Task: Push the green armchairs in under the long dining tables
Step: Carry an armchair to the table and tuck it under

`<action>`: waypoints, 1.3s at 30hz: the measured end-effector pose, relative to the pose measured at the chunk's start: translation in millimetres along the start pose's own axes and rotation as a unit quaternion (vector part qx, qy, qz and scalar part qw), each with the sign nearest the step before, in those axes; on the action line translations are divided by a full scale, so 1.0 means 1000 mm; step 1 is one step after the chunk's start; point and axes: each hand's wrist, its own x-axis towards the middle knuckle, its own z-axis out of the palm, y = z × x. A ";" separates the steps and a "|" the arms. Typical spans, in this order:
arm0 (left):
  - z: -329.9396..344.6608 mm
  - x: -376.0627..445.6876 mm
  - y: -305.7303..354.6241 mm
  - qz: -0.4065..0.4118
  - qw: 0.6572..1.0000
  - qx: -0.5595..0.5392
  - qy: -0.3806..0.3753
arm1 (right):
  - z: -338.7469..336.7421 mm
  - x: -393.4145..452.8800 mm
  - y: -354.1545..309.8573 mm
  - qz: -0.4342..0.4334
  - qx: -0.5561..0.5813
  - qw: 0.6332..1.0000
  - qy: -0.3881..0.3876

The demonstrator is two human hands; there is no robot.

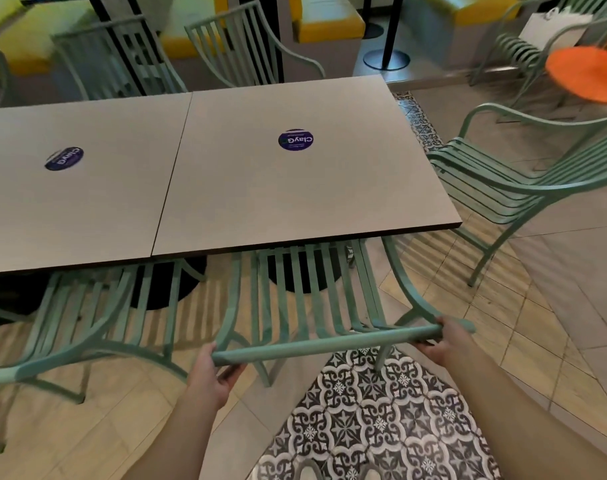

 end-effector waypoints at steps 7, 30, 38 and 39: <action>0.019 0.007 0.002 0.001 0.999 0.002 0.035 | 0.022 0.012 -0.015 -0.003 -0.011 1.000 0.004; 0.015 0.001 0.012 0.004 0.998 0.029 0.047 | 0.011 0.008 -0.003 -0.007 -0.040 0.999 -0.032; 0.011 0.000 0.014 0.008 0.998 0.043 0.040 | 0.014 0.012 -0.003 -0.002 -0.029 0.999 -0.026; 0.009 0.001 0.014 0.008 0.998 0.046 0.038 | 0.013 0.014 -0.002 -0.001 -0.025 0.999 -0.025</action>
